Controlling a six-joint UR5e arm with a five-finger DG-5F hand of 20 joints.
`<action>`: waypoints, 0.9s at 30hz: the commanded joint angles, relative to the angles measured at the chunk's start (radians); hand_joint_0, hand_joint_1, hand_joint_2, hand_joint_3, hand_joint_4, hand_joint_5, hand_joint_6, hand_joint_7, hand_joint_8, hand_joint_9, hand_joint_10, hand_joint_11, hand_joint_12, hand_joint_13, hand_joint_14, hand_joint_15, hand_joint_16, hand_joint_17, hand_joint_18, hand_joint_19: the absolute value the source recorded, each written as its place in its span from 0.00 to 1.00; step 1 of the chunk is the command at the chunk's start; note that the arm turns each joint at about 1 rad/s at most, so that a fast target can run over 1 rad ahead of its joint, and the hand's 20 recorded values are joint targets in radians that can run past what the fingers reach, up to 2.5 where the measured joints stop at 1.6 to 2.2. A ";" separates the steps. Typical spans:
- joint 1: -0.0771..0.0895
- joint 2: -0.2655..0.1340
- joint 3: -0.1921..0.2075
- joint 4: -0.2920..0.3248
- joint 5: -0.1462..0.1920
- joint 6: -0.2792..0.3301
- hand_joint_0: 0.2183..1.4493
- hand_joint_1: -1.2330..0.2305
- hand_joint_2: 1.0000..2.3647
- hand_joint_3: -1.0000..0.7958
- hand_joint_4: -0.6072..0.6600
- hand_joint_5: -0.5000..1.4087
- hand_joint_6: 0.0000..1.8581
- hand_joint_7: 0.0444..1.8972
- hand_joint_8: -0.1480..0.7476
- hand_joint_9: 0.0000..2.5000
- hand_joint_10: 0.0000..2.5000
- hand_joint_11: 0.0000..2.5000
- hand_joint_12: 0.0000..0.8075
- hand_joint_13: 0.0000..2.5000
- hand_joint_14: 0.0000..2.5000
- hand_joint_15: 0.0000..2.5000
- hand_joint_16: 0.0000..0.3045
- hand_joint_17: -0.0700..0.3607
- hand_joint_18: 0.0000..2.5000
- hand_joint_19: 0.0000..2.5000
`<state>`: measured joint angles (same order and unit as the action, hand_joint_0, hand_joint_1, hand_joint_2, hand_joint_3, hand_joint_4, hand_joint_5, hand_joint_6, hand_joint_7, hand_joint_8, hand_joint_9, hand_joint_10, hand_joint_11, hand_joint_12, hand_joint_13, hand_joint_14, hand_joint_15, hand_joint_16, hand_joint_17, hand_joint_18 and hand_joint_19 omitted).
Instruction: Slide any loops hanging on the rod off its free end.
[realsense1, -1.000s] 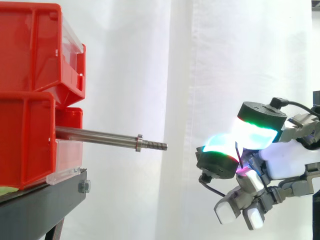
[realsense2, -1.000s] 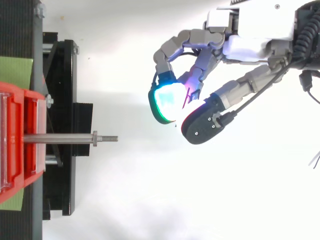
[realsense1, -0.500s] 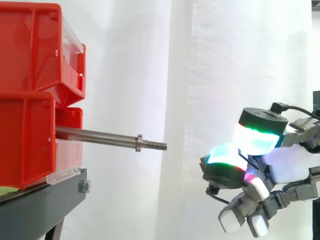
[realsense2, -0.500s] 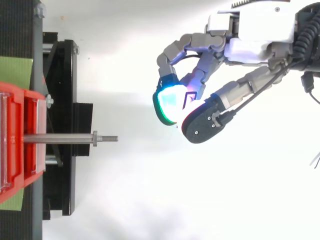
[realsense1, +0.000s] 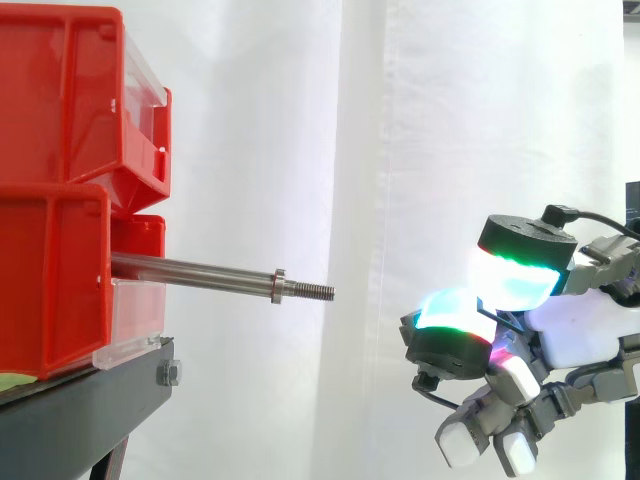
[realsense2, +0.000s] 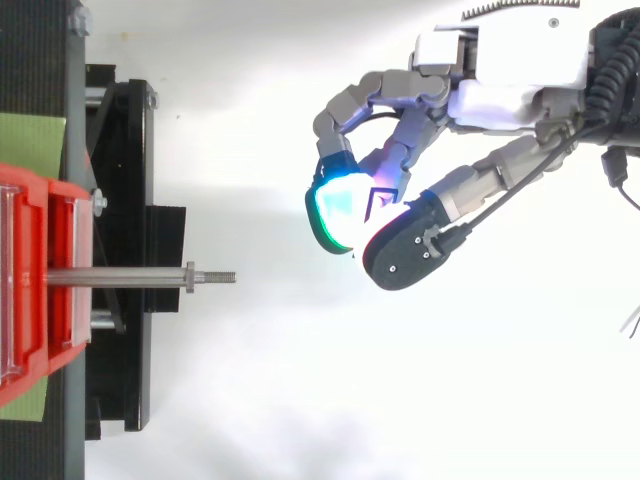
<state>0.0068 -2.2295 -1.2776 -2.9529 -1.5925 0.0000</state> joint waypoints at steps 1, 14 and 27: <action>0.001 -0.001 0.000 0.000 0.000 0.000 0.31 0.54 0.01 0.35 0.59 0.19 0.47 0.68 0.51 0.44 0.00 0.17 0.35 0.30 0.00 0.07 0.14 0.38 0.31 0.19; 0.002 0.001 0.000 -0.005 -0.001 0.000 0.31 0.52 0.01 0.35 0.59 0.19 0.47 0.66 0.52 0.45 0.01 0.17 0.32 0.30 0.00 0.07 0.13 0.38 0.31 0.18; 0.002 0.001 0.000 -0.006 -0.001 0.002 0.31 0.34 0.01 0.47 0.55 0.20 0.47 0.69 0.53 0.45 0.00 0.17 0.33 0.31 0.00 0.05 0.14 0.39 0.34 0.16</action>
<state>0.0092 -2.2294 -1.2778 -2.9590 -1.5937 0.0015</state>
